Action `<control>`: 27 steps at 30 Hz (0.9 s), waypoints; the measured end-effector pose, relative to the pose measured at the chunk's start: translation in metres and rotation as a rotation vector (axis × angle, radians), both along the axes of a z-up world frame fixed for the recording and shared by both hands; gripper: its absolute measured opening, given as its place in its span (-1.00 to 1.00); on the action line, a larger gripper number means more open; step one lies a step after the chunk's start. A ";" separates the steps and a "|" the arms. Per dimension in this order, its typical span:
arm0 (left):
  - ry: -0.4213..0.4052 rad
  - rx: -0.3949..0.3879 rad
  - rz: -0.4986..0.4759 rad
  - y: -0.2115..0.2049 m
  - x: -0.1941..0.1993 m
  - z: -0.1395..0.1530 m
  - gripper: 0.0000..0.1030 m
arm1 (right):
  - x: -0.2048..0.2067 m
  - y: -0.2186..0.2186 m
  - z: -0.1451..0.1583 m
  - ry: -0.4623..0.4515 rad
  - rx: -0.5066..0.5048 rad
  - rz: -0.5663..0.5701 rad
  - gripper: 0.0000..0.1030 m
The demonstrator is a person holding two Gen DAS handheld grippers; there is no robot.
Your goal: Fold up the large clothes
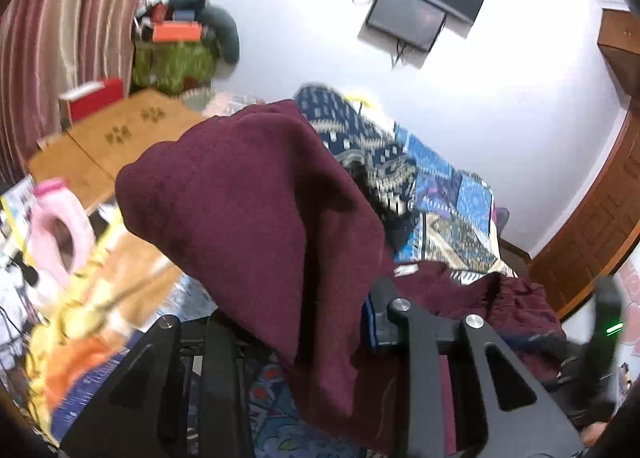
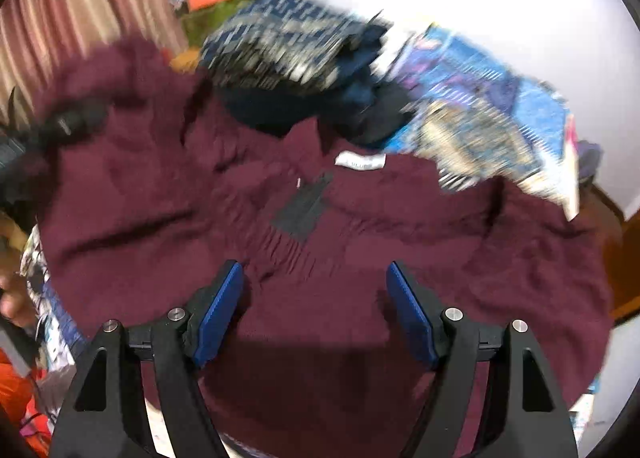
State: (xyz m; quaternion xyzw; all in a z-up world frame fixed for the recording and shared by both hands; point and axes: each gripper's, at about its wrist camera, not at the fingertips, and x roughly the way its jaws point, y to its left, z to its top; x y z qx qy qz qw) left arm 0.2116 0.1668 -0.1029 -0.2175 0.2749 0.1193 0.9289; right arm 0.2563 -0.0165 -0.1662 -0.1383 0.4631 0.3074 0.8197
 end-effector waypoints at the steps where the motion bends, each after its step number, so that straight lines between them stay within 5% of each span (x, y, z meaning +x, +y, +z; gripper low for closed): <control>1: -0.012 0.009 0.008 0.003 -0.006 0.006 -0.43 | -0.001 0.006 -0.007 0.036 0.002 0.016 0.38; 7: -0.008 0.112 0.042 -0.003 -0.011 0.018 -0.46 | -0.001 0.029 -0.049 0.298 0.097 0.050 0.38; 11: -0.006 0.135 0.023 -0.012 0.000 0.024 -0.46 | 0.001 0.029 -0.050 0.323 0.117 0.050 0.37; 22: -0.009 0.253 -0.182 -0.117 0.078 0.035 -0.52 | 0.005 -0.087 0.042 0.007 0.257 -0.162 0.38; 27: 0.022 0.302 -0.342 -0.186 0.120 0.024 -0.57 | 0.009 -0.155 0.054 -0.055 0.294 -0.322 0.38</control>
